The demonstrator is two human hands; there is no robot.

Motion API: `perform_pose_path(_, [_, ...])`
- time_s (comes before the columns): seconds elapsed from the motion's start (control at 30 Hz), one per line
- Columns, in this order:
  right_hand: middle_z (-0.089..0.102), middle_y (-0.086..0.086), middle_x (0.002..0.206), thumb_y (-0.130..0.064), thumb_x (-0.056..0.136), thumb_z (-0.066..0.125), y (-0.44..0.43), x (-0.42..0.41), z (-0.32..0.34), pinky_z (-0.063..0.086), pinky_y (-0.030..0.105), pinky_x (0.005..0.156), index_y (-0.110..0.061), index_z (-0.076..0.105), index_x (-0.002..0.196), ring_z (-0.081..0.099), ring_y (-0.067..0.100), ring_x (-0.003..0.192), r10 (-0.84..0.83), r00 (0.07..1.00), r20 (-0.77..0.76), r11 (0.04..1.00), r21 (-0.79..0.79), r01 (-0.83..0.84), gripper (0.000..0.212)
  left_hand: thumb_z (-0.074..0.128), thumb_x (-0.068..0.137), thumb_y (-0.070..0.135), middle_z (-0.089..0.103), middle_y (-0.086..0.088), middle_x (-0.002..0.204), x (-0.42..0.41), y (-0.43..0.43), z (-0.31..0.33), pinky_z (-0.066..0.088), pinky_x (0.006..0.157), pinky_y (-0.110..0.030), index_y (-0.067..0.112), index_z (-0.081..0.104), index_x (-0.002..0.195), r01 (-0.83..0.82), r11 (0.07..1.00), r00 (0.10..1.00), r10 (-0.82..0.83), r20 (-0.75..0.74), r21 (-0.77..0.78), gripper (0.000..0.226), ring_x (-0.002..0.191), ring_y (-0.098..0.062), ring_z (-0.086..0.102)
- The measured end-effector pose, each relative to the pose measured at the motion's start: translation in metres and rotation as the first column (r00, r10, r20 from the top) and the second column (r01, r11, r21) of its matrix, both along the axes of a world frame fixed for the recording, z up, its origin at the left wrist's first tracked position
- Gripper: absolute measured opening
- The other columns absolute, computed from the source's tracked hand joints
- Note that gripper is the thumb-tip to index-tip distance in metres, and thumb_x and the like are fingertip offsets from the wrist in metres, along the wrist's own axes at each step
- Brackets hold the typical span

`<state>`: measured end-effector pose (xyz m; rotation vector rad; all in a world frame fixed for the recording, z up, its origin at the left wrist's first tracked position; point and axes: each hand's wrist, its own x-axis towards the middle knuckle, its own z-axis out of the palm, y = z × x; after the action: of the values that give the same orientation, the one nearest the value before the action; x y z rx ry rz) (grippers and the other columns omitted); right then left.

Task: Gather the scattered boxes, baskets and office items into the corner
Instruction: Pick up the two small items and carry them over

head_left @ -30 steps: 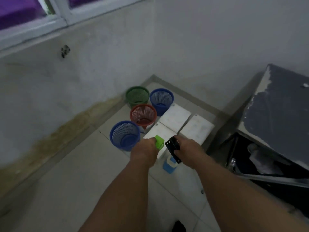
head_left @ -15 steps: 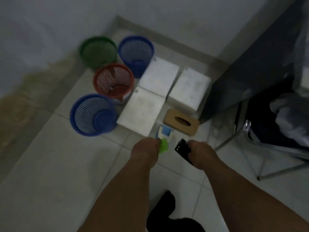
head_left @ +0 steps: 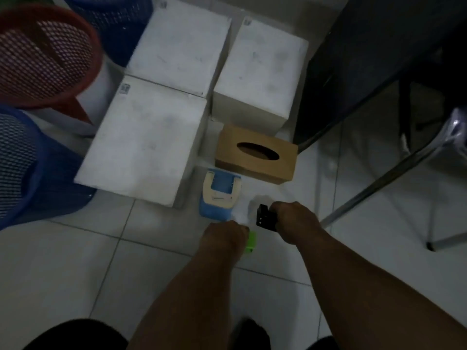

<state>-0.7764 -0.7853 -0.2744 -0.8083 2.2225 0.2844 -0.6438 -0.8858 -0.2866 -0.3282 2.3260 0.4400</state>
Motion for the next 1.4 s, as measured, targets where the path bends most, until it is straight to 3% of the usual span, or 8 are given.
perform_pose_path(0.23, [0.058,0.009,0.120,-0.018,0.088,0.061,-0.007,0.000,-0.068,0.046,0.034,0.083,-0.024,0.053,0.127,0.058,0.029,0.110,0.046,0.999,-0.029,0.999,-0.009,-0.046,0.041,0.029,0.104,0.030,0.059,-0.012,0.127,-0.006,0.000,-0.063,0.043,0.094,-0.038,0.009,0.054,0.129,-0.031,0.999,0.999,0.031,-0.019,-0.007,0.041,0.116,-0.030,0.056])
perform_pose_path(0.33, [0.058,0.009,0.121,-0.020,0.088,0.061,-0.007,0.002,-0.079,0.048,0.036,0.086,-0.025,0.054,0.127,0.059,0.030,0.110,0.056,0.998,-0.026,0.998,-0.008,-0.056,0.040,0.050,0.098,0.028,0.062,-0.016,0.120,-0.005,0.002,-0.068,0.049,0.087,-0.040,0.008,0.052,0.132,-0.018,1.000,0.996,0.017,-0.090,-0.010,0.040,0.107,-0.033,0.062])
perform_pose_path(0.5, [0.058,0.009,0.121,-0.019,0.087,0.062,-0.003,0.001,-0.088,0.048,0.036,0.086,-0.025,0.053,0.128,0.058,0.029,0.110,0.068,0.998,-0.009,0.998,0.008,-0.067,0.042,0.091,0.046,0.036,0.066,-0.007,0.063,-0.001,0.001,-0.076,0.051,0.050,-0.030,0.016,0.074,0.075,0.017,0.995,0.989,-0.031,-0.143,-0.097,0.039,0.053,-0.023,0.065])
perform_pose_path(0.63, [0.058,0.008,0.122,-0.019,0.089,0.059,0.001,-0.001,-0.091,0.047,0.035,0.087,-0.027,0.053,0.131,0.058,0.028,0.112,0.079,0.997,-0.009,0.997,0.014,-0.078,0.043,0.084,0.019,0.043,0.024,0.001,0.029,0.002,0.004,-0.105,0.024,0.028,-0.014,0.020,0.057,0.033,-0.135,0.991,0.956,0.131,-0.262,0.000,0.038,0.025,-0.011,0.046])
perform_pose_path(0.73, [0.059,0.008,0.123,-0.020,0.090,0.058,0.000,-0.001,-0.088,0.047,0.035,0.088,-0.029,0.052,0.132,0.058,0.029,0.112,0.073,0.997,-0.011,0.997,0.000,-0.073,0.044,0.077,0.074,0.031,0.069,-0.015,0.093,-0.001,0.006,-0.069,0.054,0.074,-0.038,0.012,0.074,0.100,-0.044,0.996,0.999,0.045,-0.011,0.083,0.032,0.087,-0.027,0.069])
perform_pose_path(0.83, [0.059,0.007,0.125,-0.022,0.091,0.057,-0.008,-0.002,-0.077,0.046,0.032,0.084,-0.029,0.053,0.131,0.058,0.027,0.112,0.067,0.998,-0.014,0.997,-0.030,-0.067,0.041,0.042,0.100,0.016,0.047,-0.019,0.139,-0.006,0.001,-0.063,0.038,0.102,-0.045,0.003,0.035,0.144,-0.091,0.991,0.995,0.087,0.047,0.097,0.046,0.126,-0.036,0.048])
perform_pose_path(1.07, [0.050,0.000,0.142,-0.034,0.091,0.056,-0.051,-0.009,-0.025,0.040,0.029,0.103,-0.036,0.042,0.141,0.048,0.022,0.127,-0.035,0.993,0.110,0.987,-0.153,0.052,0.052,0.039,0.103,0.025,0.051,-0.012,0.138,-0.018,-0.030,-0.004,0.043,0.101,-0.041,0.014,0.048,0.139,-0.311,0.940,0.948,0.318,-0.030,0.139,0.039,0.124,-0.030,0.051])
perform_pose_path(1.4, [0.062,0.004,0.127,-0.034,0.093,0.054,-0.081,-0.016,0.090,0.044,0.026,0.078,-0.029,0.060,0.127,0.058,0.026,0.111,0.003,0.999,-0.037,0.931,-0.364,-0.016,0.035,0.050,0.094,0.025,0.060,-0.010,0.125,-0.039,-0.057,0.101,0.047,0.093,-0.037,0.019,0.058,0.121,-0.389,0.920,0.875,0.384,-0.295,0.045,0.030,0.112,-0.029,0.058])
